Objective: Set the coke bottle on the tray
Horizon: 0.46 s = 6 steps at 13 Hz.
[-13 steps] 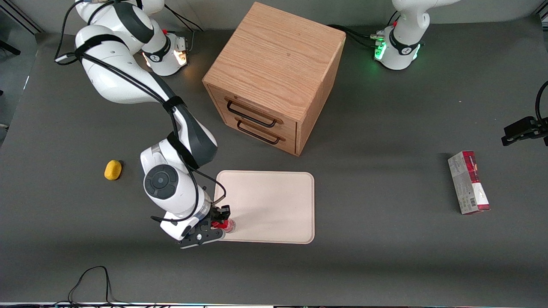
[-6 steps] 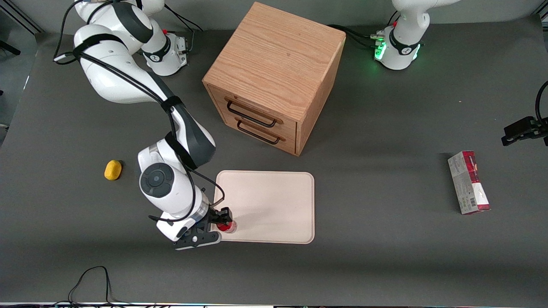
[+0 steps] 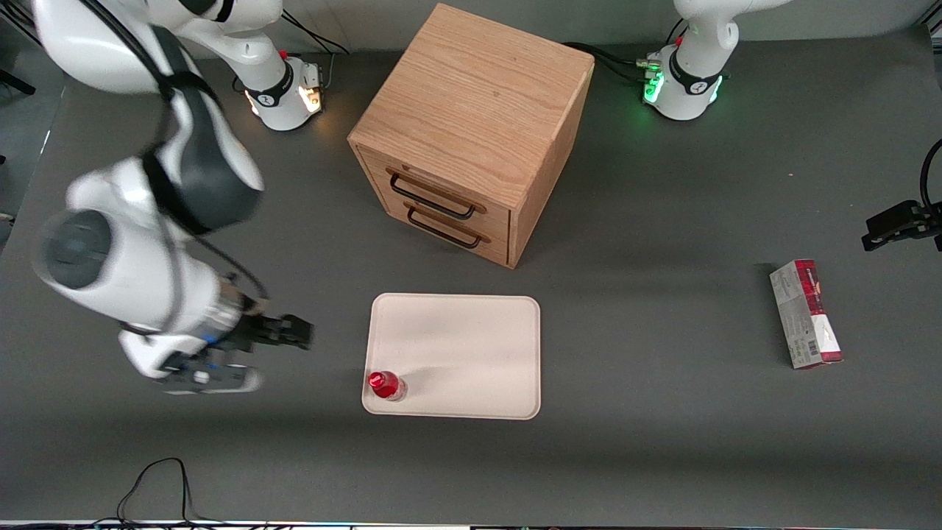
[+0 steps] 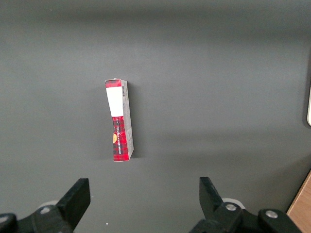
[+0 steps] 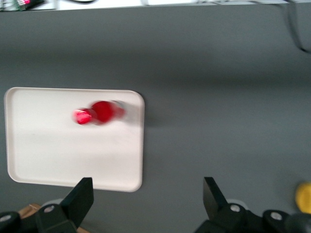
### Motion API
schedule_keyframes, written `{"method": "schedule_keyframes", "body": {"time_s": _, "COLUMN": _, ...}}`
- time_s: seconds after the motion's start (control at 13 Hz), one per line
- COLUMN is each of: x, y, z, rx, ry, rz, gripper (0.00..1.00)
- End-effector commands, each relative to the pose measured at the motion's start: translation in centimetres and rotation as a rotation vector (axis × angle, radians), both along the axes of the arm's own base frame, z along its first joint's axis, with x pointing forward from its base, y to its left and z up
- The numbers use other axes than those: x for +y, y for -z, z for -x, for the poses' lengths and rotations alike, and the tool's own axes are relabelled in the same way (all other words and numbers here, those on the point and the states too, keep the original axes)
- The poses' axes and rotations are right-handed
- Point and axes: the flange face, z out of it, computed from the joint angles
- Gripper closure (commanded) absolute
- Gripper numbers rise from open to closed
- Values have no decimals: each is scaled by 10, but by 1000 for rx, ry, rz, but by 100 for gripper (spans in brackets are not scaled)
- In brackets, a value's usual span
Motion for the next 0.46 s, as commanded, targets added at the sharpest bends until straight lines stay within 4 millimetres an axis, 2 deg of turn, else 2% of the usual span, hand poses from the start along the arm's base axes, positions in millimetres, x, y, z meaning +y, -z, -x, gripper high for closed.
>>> {"method": "schedule_keyframes", "body": {"time_s": 0.0, "x": -89, "y": -6, "z": 77, "rx": 45, "ry": 55, "rz": -2, "gripper": 0}}
{"method": "schedule_keyframes", "body": {"time_s": 0.08, "x": -104, "y": -10, "z": 101, "rx": 31, "ry": 70, "rz": 3, "gripper": 0}}
{"method": "schedule_keyframes", "body": {"time_s": 0.15, "x": -107, "y": -15, "z": 118, "rx": 28, "ry": 74, "rz": 16, "gripper": 0}}
{"method": "schedule_keyframes", "body": {"time_s": 0.23, "x": -112, "y": -20, "z": 128, "rx": 25, "ry": 76, "rz": 44, "gripper": 0}}
{"method": "schedule_keyframes", "body": {"time_s": 0.38, "x": -116, "y": -35, "z": 134, "rx": 19, "ry": 74, "rz": 74, "gripper": 0}}
